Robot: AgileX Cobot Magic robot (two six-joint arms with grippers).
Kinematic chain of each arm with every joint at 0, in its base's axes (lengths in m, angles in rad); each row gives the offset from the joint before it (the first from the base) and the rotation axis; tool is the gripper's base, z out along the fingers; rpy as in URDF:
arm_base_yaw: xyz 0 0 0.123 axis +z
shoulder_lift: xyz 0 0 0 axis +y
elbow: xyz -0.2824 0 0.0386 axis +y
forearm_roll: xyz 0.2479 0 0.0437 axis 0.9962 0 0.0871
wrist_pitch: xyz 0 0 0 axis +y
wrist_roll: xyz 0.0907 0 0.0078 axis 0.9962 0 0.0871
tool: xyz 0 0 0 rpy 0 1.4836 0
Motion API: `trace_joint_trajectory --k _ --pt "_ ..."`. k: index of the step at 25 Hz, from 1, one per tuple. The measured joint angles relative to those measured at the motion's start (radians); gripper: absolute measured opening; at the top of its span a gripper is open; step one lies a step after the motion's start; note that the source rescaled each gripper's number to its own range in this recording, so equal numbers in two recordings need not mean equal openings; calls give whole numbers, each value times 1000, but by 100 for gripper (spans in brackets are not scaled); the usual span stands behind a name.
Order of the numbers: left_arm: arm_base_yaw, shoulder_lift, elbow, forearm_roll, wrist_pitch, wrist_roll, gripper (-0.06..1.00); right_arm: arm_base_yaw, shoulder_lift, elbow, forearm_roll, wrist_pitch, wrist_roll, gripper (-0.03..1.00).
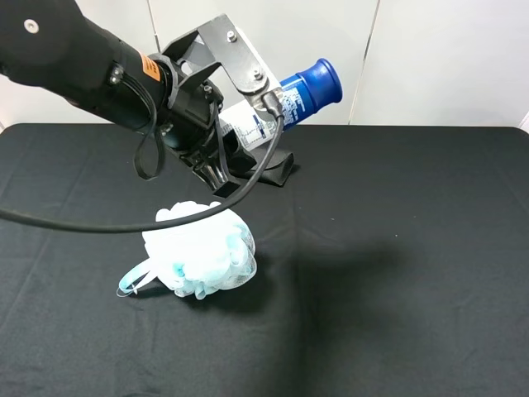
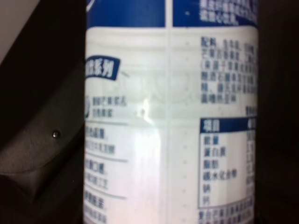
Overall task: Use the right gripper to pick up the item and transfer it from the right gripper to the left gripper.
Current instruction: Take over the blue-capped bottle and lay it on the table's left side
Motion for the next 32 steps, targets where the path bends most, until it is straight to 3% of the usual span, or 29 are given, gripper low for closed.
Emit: trace_joint_trajectory --k 11,23,32 --pt "95 1 -102 0 10 -195 2 0 0 0 0 0 0 100" --pt "338 1 -117 0 72 -299 2 0 0 0 0 0 0 100" --pt "525 1 -118 0 162 -315 2 0 0 0 0 0 0 100"
